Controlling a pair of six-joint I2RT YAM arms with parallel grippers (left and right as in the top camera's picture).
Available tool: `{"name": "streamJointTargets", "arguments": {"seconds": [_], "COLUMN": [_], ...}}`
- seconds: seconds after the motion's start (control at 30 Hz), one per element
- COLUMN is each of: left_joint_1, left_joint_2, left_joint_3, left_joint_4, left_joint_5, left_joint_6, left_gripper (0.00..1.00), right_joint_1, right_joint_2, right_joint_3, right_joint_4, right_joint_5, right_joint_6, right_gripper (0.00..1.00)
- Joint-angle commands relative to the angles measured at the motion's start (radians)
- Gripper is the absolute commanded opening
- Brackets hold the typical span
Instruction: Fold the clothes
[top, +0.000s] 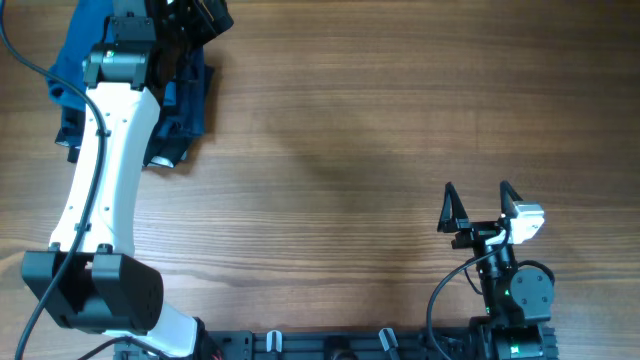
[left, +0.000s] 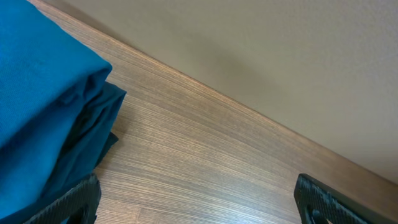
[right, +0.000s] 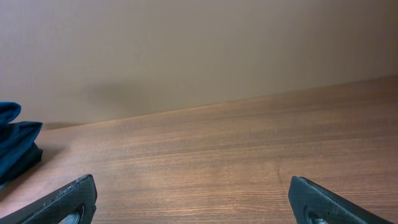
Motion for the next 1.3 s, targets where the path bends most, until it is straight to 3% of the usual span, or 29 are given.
{"name": "streamJointTargets", "arguments": {"seconds": [0.0,1.1,1.27], "left_joint_1": [-0.001,-0.002,0.001], "left_joint_2": [-0.001,-0.004,-0.129], "left_joint_3": [-0.002,-0.002,-0.002], "left_joint_4": [0.004,-0.005,-0.108], "left_joint_5": [-0.013,-0.013,-0.014], "left_joint_6": [0.001,0.001,0.003], "left_gripper": [1.00,1.00,1.00], "right_joint_1": [0.005,0.005,0.005], "right_joint_2": [-0.011,-0.009,-0.009], "right_joint_3": [-0.001,-0.001,-0.001], "right_joint_4": [0.005,0.005,0.005], "right_joint_5": [-0.003,-0.003,-0.003], "right_joint_6": [-0.019,-0.019,-0.019], "right_gripper": [1.00,1.00,0.99]}}
